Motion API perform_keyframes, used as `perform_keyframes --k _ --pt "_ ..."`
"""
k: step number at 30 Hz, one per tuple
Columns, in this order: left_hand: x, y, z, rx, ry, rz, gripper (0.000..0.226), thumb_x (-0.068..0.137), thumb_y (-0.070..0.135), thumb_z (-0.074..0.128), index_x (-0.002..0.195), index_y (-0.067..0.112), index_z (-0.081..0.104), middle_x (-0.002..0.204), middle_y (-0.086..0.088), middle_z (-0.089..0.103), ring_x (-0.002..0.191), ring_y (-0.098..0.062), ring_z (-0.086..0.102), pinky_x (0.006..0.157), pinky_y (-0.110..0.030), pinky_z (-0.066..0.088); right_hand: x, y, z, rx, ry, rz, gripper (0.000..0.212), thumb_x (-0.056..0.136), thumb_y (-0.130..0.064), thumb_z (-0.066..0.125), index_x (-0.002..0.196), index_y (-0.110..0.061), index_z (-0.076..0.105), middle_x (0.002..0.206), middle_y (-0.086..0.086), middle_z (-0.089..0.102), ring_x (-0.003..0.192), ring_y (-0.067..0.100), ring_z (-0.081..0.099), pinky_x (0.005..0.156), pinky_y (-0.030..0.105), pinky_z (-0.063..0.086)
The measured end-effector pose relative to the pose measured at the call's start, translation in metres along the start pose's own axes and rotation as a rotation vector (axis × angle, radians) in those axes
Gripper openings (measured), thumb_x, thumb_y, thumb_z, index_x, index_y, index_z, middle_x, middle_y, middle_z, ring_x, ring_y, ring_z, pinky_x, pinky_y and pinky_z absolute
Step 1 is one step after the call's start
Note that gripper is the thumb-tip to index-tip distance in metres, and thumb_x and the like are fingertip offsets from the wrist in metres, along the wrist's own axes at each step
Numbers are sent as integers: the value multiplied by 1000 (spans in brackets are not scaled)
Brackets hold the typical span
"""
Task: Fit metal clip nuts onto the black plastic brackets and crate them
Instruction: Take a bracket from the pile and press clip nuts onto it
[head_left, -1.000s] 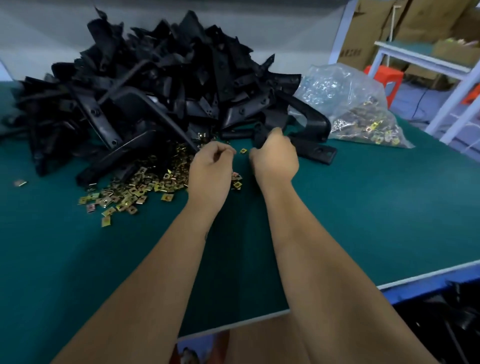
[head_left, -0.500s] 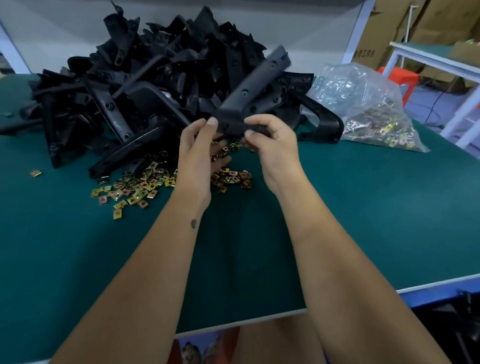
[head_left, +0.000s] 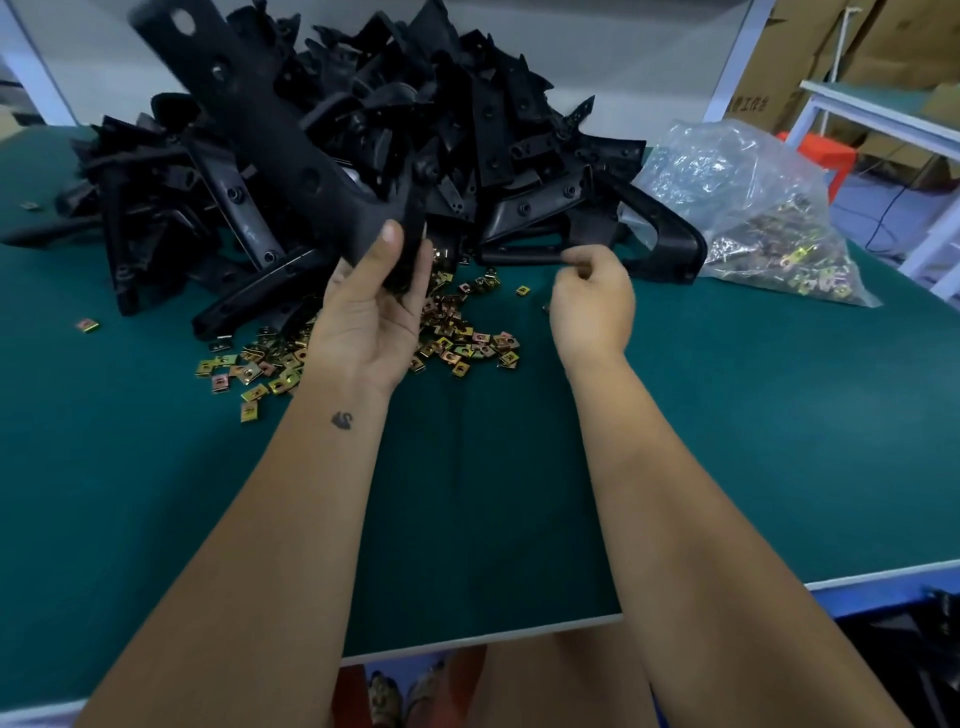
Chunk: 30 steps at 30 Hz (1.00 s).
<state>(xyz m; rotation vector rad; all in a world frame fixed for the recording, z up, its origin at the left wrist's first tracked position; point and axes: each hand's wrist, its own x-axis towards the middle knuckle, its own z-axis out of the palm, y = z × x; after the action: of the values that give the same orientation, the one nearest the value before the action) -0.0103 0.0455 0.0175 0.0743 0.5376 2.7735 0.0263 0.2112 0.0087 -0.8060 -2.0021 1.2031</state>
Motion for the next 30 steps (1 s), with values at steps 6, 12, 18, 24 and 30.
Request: perform_keyframes --k 6,12,18,24,30 --pt "-2 -2 1 157 68 -34 70 64 15 79 128 12 50 91 -3 74 78 -13 72 68 -26 57 2 8 3 -636 -269 -180 41 97 -20 46 137 -26 53 141 3 50 127 32 35 100 40 26" --pt "-1 -5 1 254 115 -82 47 79 12 77 121 5 58 97 -9 75 87 -19 75 67 -28 59 -3 6 6 -689 -332 -424 26 98 -22 54 121 -24 68 124 0 61 115 30 44 92 37 32" --pt "0 -7 1 294 130 -89 63 86 0 70 143 -1 43 115 -15 69 92 -21 72 64 -28 58 -5 6 9 -685 -355 -438 30 99 -27 54 127 -30 64 123 1 57 117 28 42 86 35 24" --pt "3 -8 -2 272 152 -99 61 86 -7 67 143 0 44 127 -18 64 103 -25 69 67 -32 60 -8 6 9 -604 -293 -407 9 95 -26 60 97 -21 68 104 0 64 106 26 50 83 33 28" --pt "7 -11 -5 276 103 -91 41 93 1 62 133 0 54 112 -15 71 89 -22 74 67 -31 59 -21 -15 10 427 -317 -43 9 90 -10 68 83 -16 68 70 -6 70 64 5 65 60 17 48"
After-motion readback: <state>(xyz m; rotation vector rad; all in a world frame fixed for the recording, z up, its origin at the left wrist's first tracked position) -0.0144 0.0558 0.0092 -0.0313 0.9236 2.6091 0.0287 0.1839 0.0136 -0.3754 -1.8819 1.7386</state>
